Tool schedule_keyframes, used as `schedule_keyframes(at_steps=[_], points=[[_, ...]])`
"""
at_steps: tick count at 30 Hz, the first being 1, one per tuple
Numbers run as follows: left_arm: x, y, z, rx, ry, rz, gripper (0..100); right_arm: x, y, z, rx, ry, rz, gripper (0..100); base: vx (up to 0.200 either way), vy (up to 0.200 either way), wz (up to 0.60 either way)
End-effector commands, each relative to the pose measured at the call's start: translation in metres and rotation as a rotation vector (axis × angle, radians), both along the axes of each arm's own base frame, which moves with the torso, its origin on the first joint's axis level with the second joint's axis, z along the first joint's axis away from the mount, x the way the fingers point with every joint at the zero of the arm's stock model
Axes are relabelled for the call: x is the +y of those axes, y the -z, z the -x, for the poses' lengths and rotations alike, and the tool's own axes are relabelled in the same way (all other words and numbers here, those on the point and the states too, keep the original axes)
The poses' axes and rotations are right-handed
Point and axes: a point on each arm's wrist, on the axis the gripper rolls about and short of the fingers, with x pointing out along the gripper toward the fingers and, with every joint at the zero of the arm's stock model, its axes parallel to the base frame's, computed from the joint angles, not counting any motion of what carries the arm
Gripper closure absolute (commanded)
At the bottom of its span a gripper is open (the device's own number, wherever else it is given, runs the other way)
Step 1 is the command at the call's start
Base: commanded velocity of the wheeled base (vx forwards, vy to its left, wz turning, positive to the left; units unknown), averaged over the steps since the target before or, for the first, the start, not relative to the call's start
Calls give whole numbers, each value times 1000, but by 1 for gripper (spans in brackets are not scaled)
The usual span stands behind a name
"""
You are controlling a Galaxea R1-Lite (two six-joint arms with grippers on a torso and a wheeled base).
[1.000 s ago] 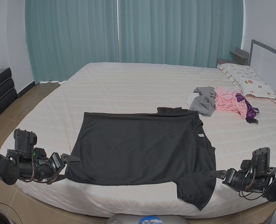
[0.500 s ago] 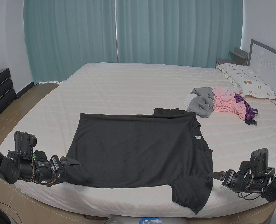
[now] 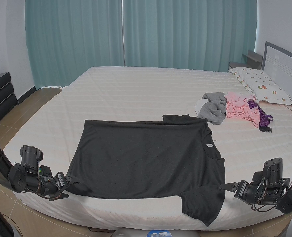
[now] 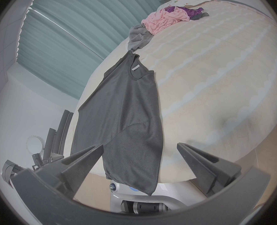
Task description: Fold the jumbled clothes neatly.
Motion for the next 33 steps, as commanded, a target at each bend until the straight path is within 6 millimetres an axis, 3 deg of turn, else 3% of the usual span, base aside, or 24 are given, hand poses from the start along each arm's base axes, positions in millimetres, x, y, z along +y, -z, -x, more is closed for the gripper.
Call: schedule_keyframes(at_steps=[1, 16, 33], points=[[1, 9, -1, 38, -9, -13, 0, -1, 4, 4, 30, -2, 7, 0, 0, 0, 0], [4, 28, -14, 20, -42, -97, 0, -1, 4, 4, 28, -1, 8, 0, 0, 0, 0], [17, 20, -21, -7, -111, 2, 0, -1, 4, 4, 31, -2, 8, 0, 0, 0, 0]])
